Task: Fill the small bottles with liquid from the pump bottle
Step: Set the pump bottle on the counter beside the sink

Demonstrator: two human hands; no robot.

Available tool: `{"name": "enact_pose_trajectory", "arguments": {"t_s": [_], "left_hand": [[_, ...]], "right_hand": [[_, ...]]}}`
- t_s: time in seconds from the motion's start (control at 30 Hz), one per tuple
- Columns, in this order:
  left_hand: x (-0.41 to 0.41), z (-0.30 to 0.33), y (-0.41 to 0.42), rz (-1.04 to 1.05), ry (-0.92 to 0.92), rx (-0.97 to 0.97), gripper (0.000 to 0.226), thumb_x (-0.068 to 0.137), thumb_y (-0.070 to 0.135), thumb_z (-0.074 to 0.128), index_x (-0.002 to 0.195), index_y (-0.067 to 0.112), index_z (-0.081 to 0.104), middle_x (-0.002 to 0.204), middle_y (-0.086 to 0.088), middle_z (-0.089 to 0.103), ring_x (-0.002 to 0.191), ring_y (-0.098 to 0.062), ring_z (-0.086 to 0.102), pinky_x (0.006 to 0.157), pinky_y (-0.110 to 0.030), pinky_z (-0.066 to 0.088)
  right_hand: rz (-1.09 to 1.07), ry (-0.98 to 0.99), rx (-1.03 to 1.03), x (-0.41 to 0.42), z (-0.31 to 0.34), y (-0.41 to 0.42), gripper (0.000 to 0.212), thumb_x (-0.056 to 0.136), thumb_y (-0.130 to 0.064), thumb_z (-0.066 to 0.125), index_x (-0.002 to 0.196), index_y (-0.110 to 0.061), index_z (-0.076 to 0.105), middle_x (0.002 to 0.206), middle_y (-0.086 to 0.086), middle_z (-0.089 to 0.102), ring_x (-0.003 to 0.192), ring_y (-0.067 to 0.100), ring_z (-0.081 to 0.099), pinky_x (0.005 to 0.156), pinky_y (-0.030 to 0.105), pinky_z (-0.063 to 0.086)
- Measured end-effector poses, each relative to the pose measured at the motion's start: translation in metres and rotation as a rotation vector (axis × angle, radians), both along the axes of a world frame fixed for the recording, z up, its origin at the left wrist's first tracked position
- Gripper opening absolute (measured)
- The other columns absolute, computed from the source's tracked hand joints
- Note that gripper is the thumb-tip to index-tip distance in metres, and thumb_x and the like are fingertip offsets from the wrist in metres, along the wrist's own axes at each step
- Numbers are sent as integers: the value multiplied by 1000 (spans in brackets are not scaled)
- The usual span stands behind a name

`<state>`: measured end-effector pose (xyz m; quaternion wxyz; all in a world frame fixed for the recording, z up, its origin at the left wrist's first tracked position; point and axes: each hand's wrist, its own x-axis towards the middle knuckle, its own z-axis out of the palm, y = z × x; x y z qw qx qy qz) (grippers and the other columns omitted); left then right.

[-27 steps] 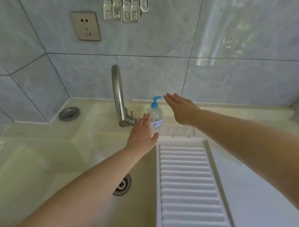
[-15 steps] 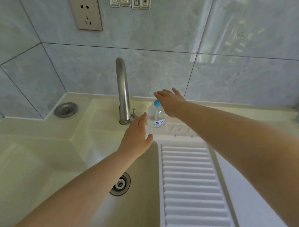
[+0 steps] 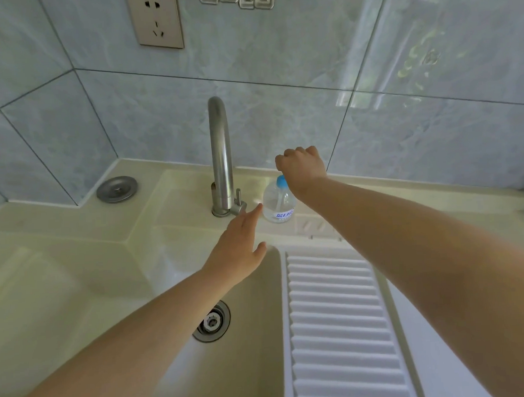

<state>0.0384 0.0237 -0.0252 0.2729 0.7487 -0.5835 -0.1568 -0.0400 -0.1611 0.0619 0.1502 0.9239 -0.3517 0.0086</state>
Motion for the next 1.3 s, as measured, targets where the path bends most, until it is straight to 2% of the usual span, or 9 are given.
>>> {"name": "enact_pose_trajectory", "arguments": {"t_s": [0.1,0.27,0.5,0.67,0.77,0.93,1.03,1.17,1.3], "left_hand": [[1,0,2,16,19,5,73,98,25,51,156,30,6,163,2,13,148,-15,14,116,-34,24],[0,6,3,31,28,48,73,98,21,50,156,27,6,161,0,19,147,-18,18,115,-35,26],[-11,17,9,14,-18,101,76,97,24,52,156,25,3,162,-2,17,147,-20,18,116,-39,27],[-37,29,14,-22,-57,164,78,97,26,52,157,25,3,158,-5,26,144,-23,26,113,-37,31],[-61,37,15,-41,-87,189,79,95,25,52,157,27,3,157,-6,30,139,-25,37,110,-37,36],[-109,44,16,-89,-106,186,83,92,28,57,157,25,5,156,-3,33,136,-25,42,108,-40,38],[-140,42,23,-89,-84,152,81,91,30,62,156,23,15,154,-3,37,138,-24,41,110,-38,36],[-183,39,33,-86,-18,-58,61,86,22,71,142,18,47,138,-1,57,127,-21,54,106,-36,41],[-227,25,40,-111,82,-35,66,79,29,80,138,19,51,134,-2,58,122,-20,56,104,-36,44]], "right_hand": [[12,17,-21,-4,0,-1,39,76,5,66,109,-14,59,89,0,46,81,23,41,88,33,34],[35,109,-33,-19,9,0,35,80,5,62,111,-11,54,90,2,45,76,24,45,84,28,30],[118,199,-74,-55,13,11,37,81,6,62,112,-11,51,107,5,56,73,23,45,87,28,35],[164,248,-57,-92,24,24,31,89,-4,63,116,-13,51,104,1,54,92,23,60,80,27,31],[188,240,-27,-115,30,35,27,92,-7,60,116,-15,53,112,2,57,94,22,61,85,27,37],[245,201,-6,-167,41,57,20,101,-18,50,120,-15,52,115,2,57,101,21,59,90,29,41],[172,120,144,-201,47,66,20,100,-18,49,119,-18,56,116,2,57,104,22,58,88,28,39],[81,72,344,-251,56,78,19,94,-13,56,111,-17,62,114,3,56,104,26,57,82,33,47],[76,91,396,-299,59,95,20,94,-11,57,113,-15,63,103,-1,45,99,19,49,80,35,47]]}}
